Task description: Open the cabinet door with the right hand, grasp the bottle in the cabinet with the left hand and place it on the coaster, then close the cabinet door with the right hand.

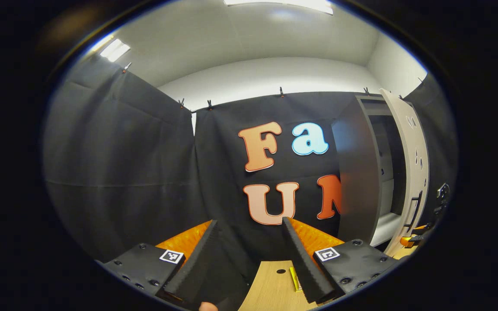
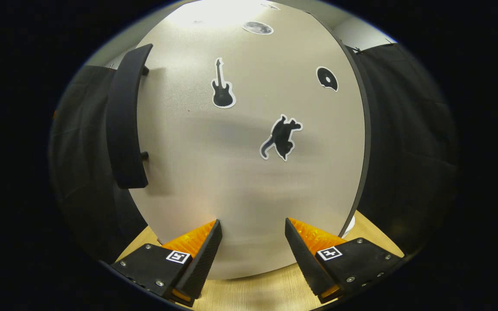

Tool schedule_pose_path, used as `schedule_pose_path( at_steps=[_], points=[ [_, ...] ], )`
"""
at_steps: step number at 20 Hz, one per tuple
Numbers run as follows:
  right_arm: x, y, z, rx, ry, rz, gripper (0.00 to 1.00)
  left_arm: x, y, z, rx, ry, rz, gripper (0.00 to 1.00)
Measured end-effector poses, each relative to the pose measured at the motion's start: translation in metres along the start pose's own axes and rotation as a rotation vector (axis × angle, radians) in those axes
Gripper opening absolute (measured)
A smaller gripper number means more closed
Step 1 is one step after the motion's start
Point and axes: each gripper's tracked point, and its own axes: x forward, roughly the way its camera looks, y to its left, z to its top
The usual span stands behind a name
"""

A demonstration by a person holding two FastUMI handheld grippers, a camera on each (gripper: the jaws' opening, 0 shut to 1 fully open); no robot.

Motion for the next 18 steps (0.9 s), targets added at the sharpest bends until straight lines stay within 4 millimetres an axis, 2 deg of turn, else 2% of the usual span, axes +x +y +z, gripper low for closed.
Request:
schedule_pose_path(
  at_steps=[7, 18],
  points=[
    [0.006, 0.001, 0.002, -0.002, 0.001, -0.014, 0.91, -0.002, 0.018, -0.002, 0.008, -0.008, 0.023, 0.94],
    [0.013, 0.003, 0.004, -0.041, -0.012, -0.043, 0.92, 0.002, 0.033, -0.018, -0.008, 0.026, 0.033, 0.94]
  ],
)
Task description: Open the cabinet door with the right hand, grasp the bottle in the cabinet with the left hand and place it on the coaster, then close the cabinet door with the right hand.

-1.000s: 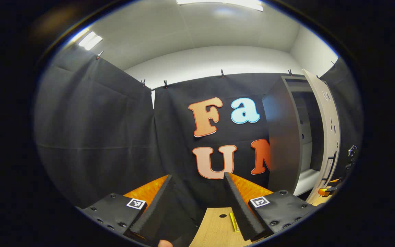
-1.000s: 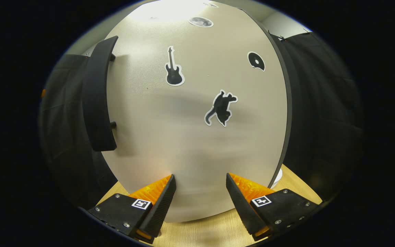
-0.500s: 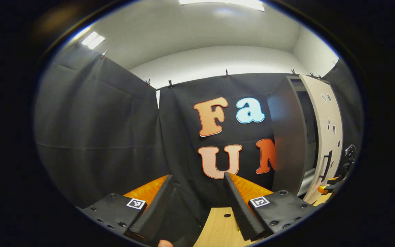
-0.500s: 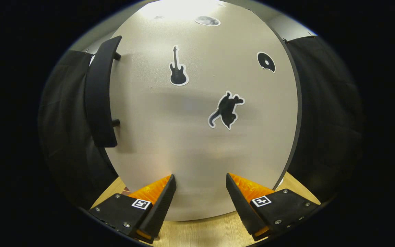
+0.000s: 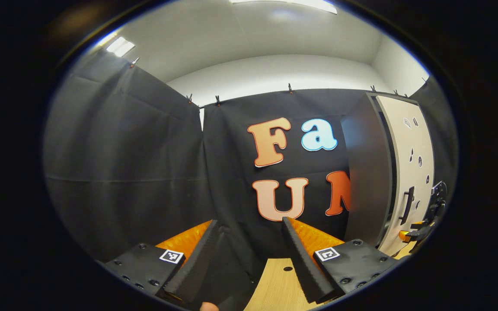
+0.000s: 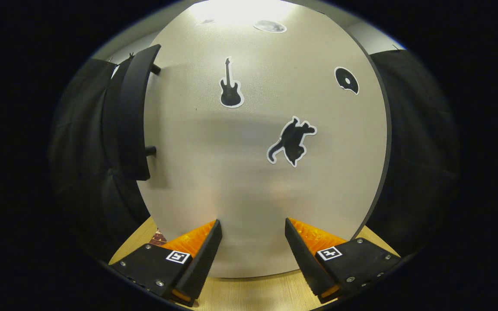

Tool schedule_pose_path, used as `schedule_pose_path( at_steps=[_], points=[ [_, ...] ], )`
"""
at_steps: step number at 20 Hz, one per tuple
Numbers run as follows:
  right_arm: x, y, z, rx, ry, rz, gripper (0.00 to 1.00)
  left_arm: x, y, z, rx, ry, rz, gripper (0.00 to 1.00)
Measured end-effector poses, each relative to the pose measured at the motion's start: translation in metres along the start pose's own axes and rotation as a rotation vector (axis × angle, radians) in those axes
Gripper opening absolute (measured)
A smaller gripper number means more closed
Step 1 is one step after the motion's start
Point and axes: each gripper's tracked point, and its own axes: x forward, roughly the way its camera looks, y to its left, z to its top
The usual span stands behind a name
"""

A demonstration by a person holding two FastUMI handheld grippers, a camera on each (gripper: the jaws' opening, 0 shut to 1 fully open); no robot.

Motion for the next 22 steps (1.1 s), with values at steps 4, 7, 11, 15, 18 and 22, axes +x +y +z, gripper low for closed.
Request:
schedule_pose_path(
  at_steps=[4, 7, 11, 15, 18, 22],
  points=[
    [0.001, 0.001, 0.0, -0.014, 0.003, -0.006, 0.91, 0.001, 0.011, -0.003, 0.0, 0.008, 0.015, 0.95],
    [0.003, 0.001, 0.0, -0.012, 0.006, -0.004, 0.91, 0.0, 0.015, -0.007, -0.003, 0.015, 0.018, 0.95],
    [0.004, 0.002, -0.004, -0.021, 0.015, -0.004, 0.92, -0.001, 0.019, -0.006, -0.002, 0.016, 0.024, 0.94],
    [0.005, 0.001, -0.002, -0.053, 0.019, -0.003, 0.92, -0.001, 0.019, -0.004, 0.0, 0.009, 0.02, 0.94],
    [0.002, -0.001, 0.001, -0.084, 0.025, -0.01, 0.92, 0.0, 0.021, -0.005, -0.001, 0.011, 0.021, 0.95],
    [-0.016, -0.007, 0.022, -0.083, 0.026, 0.005, 0.93, 0.002, 0.02, -0.006, -0.005, 0.013, 0.014, 0.95]
  ],
)
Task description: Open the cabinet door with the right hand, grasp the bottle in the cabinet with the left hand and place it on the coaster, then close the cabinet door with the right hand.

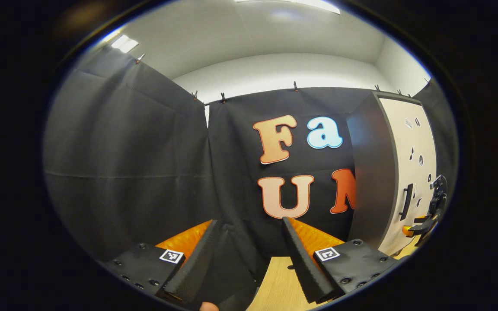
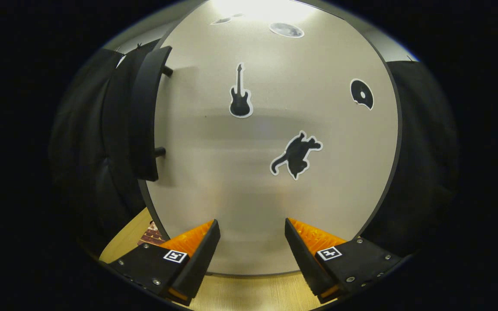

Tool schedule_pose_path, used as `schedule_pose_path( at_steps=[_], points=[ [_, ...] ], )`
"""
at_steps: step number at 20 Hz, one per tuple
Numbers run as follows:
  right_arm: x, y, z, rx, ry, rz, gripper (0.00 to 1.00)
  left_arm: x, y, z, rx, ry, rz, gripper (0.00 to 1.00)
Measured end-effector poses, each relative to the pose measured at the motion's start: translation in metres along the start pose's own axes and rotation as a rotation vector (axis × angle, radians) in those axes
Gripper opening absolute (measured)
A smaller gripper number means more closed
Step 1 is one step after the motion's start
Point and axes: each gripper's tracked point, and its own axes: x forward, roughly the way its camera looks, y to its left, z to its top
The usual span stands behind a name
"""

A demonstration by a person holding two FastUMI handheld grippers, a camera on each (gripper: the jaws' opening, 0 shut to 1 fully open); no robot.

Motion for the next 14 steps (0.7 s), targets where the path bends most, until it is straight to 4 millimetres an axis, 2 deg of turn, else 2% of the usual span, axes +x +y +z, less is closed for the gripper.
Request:
schedule_pose_path(
  at_steps=[5, 14],
  points=[
    [-0.042, -0.023, 0.055, -0.029, -0.061, 0.01, 0.94, 0.004, -0.009, 0.003, -0.009, -0.005, -0.021, 0.95],
    [-0.144, -0.059, 0.158, -0.06, -0.231, 0.01, 0.95, 0.01, -0.025, 0.011, -0.027, -0.023, -0.068, 0.95]
  ],
)
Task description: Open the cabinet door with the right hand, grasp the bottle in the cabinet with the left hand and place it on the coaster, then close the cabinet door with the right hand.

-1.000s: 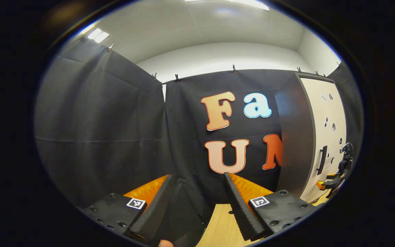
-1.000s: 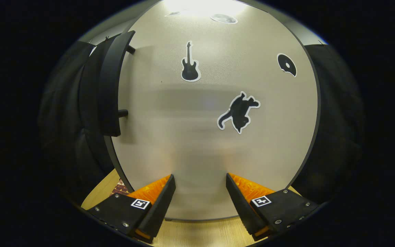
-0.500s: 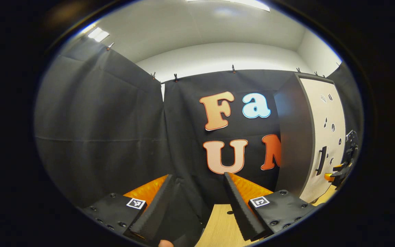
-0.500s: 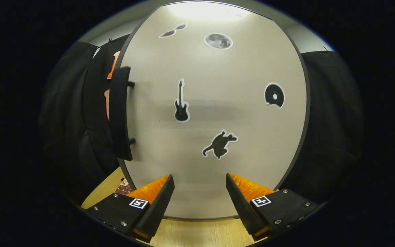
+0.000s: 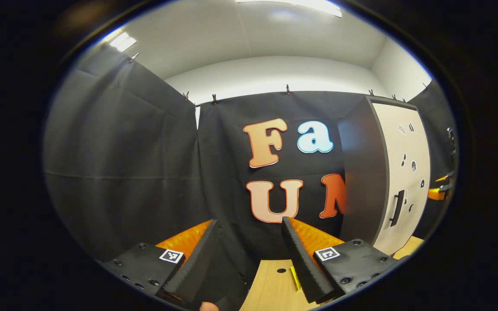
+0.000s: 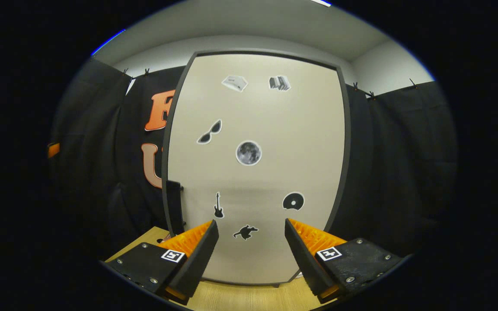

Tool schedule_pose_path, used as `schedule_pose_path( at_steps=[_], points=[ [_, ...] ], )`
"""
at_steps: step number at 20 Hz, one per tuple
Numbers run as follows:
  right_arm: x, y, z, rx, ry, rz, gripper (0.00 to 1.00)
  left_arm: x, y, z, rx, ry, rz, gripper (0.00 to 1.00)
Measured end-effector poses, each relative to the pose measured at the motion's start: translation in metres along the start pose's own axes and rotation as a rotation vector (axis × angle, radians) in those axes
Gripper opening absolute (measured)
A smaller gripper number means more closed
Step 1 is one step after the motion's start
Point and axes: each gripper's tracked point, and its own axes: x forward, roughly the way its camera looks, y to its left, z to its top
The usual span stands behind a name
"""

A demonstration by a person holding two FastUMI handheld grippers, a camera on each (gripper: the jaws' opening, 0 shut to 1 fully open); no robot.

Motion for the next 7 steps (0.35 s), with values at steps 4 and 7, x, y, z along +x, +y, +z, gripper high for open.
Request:
schedule_pose_path(
  at_steps=[4, 7],
  points=[
    [-0.036, -0.027, 0.042, -0.025, -0.058, -0.062, 0.95, 0.0, 0.0, 0.008, 0.003, -0.018, -0.001, 0.94],
    [-0.057, -0.042, 0.057, -0.017, -0.074, -0.083, 0.95, -0.003, 0.0, 0.015, 0.008, -0.033, -0.004, 0.94]
  ],
)
